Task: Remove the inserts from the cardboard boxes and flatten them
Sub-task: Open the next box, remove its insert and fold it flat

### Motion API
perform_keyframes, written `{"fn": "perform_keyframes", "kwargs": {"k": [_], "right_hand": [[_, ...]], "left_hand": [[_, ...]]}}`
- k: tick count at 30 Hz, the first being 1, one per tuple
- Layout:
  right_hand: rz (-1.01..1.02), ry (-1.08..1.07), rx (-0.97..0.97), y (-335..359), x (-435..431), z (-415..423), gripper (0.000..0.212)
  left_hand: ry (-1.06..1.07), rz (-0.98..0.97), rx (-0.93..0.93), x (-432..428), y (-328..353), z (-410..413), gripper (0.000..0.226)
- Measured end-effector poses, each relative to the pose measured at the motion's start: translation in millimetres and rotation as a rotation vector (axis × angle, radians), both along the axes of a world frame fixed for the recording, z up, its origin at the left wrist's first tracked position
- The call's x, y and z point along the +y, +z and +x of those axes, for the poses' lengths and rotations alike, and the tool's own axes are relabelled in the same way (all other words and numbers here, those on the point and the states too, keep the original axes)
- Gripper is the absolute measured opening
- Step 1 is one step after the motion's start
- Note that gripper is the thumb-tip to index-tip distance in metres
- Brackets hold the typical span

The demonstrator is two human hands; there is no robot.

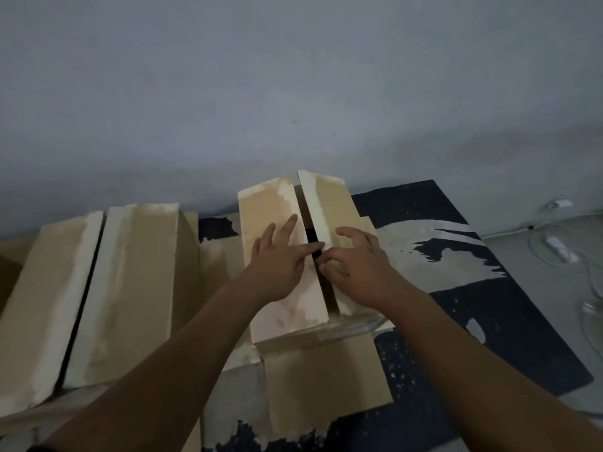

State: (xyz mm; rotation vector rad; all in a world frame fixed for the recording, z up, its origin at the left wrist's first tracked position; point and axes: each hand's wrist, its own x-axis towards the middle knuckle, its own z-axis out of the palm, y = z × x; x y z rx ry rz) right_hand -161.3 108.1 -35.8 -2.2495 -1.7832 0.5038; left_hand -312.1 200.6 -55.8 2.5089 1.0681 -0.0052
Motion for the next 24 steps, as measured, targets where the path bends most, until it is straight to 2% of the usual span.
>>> {"fn": "perform_keyframes", "kwargs": {"k": [5,9,12,14,17,20,22,24], "right_hand": [[0.030,0.064,-0.094,11,1,9,0.028],[0.081,0.069,-0.080,27,-1,18,0.023],[0.174,0.077,-0.081,40,-4,32,0.021],[0.188,0.111,-0.186,47,-8,41,0.032],[-0.006,0.165,-0.480,59,-15,54,0.050],[-0.209,0.166,-0.711,65,-21,65,0.047],[-0.340,0.178,-0.801,59,-18,70,0.053],[-0.409,0.161,-0.775,44,-14,73,0.058]], "left_hand": [[-0.003,0.068,0.029,-1,16,13,0.043],[0.064,-0.002,0.018,-10,21,20,0.047],[0.080,0.012,0.134,-16,23,22,0.047],[0.060,0.062,0.244,-21,27,24,0.046],[0.111,0.132,0.303,-33,37,27,0.048],[0.224,0.174,0.295,-41,49,22,0.049],[0.302,0.209,0.287,-43,57,13,0.050],[0.371,0.240,0.304,-45,63,1,0.052]]}}
